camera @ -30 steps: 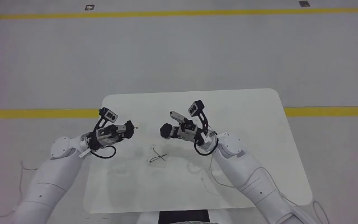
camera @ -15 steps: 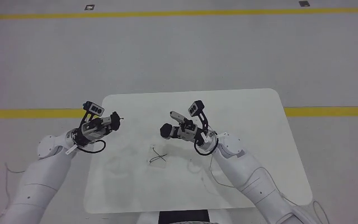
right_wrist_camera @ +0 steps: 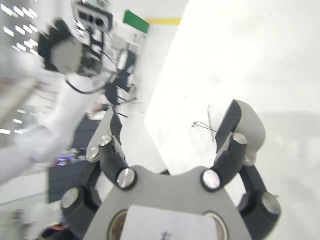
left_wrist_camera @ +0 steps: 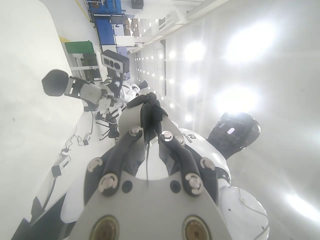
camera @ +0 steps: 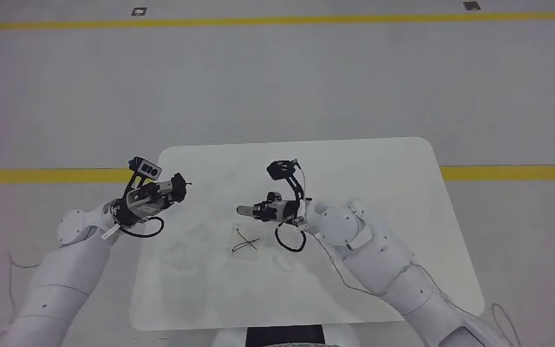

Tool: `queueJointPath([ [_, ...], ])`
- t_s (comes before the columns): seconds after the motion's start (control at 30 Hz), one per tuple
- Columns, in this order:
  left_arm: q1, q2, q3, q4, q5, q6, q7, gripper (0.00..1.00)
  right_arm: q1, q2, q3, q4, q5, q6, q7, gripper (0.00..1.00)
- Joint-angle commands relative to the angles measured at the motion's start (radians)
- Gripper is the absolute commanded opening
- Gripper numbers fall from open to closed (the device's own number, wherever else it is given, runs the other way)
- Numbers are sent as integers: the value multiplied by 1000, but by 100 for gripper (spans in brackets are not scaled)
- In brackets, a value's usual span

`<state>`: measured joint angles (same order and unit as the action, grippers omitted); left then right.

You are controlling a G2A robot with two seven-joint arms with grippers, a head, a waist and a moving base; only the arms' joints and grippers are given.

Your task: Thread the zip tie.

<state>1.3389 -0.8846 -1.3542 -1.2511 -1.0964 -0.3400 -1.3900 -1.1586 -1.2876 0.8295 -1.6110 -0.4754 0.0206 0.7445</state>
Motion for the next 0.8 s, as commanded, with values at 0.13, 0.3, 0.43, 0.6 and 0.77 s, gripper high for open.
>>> queueJointPath([
  [0.13, 0, 0, 0, 0, 0, 0, 0, 0, 0, 0, -1, 0, 7, -11, 7, 100],
  [0.3, 0, 0, 0, 0, 0, 0, 0, 0, 7, 0, -21, -1, -45, -2, 29, 100],
  [0.43, 0, 0, 0, 0, 0, 0, 0, 0, 75, -9, -73, 5, -111, 10, 137, 100],
  [0.6, 0, 0, 0, 0, 0, 0, 0, 0, 182, -35, -155, 56, -152, 17, 283, 100],
  [0.77, 0, 0, 0, 0, 0, 0, 0, 0, 265, -74, -259, 127, -149, -30, 373, 100],
])
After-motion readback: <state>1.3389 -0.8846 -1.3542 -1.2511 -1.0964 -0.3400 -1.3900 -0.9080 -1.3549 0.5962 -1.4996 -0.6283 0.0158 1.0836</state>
